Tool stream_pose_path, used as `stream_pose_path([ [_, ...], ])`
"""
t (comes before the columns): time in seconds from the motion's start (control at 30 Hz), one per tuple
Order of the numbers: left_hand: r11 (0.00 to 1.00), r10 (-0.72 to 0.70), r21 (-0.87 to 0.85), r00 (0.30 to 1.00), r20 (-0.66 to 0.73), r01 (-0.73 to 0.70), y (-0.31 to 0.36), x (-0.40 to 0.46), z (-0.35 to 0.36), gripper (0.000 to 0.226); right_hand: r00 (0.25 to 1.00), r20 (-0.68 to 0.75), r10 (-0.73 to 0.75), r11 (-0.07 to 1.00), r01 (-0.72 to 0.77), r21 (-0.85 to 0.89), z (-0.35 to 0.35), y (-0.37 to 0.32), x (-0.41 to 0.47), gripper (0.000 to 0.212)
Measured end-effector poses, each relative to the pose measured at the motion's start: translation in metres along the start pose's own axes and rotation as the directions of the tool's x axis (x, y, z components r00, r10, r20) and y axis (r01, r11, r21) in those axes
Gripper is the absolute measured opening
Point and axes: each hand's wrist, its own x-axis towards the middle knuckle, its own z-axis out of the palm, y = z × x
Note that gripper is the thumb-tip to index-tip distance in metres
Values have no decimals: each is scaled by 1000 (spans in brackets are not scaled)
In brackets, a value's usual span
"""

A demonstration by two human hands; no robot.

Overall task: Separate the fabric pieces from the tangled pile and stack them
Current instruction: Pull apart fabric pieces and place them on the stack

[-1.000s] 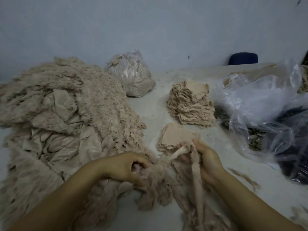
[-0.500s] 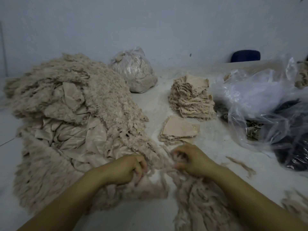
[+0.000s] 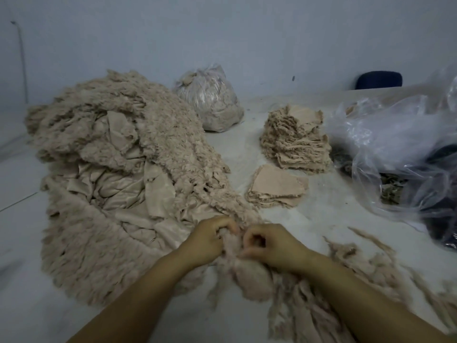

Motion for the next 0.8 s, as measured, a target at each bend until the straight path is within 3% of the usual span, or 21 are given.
stream_pose_path([
  [0.1,987,-99,-136,989,-110,84,-11,-4,-13,31,970,-210,122,973,-76,218,-17,16,3,21],
  [0.17,976,-130,-193,978,-164,98,-13,-5,-18,14,977,-174,122,970,-80,230,-22,18,-1,17],
  [0.23,980,-121,-180,977,-173,89,-10,-1,-13,20,995,-70,73,987,-62,147,-15,14,-2,22],
  [0.3,988,-114,-122,978,-172,94,-6,5,-4,32,999,25,-27,995,29,-90,-5,7,-2,32],
  [0.37,995,-93,-42,978,-186,87,-5,9,0,34,991,4,-137,955,133,-265,-3,8,0,26],
  [0.4,997,-77,-14,979,-188,76,-5,10,-3,32,990,-69,-127,961,106,-255,-9,11,0,26],
  [0.5,998,-26,50,989,-143,34,-6,8,-21,31,967,-252,42,995,-18,96,-33,21,-6,18],
  [0.6,990,-3,139,999,35,-2,-6,4,-35,22,934,-327,142,957,-45,287,-42,26,-7,17],
  [0.67,994,13,111,994,104,-24,2,5,-36,19,936,-306,172,907,-30,420,-39,25,-5,18],
  [0.73,999,-13,46,989,147,7,11,11,-29,38,959,-233,162,848,-14,530,-36,20,-1,15],
  [0.8,995,-36,94,985,169,20,18,20,-20,37,966,-215,146,802,11,597,-34,13,5,10],
])
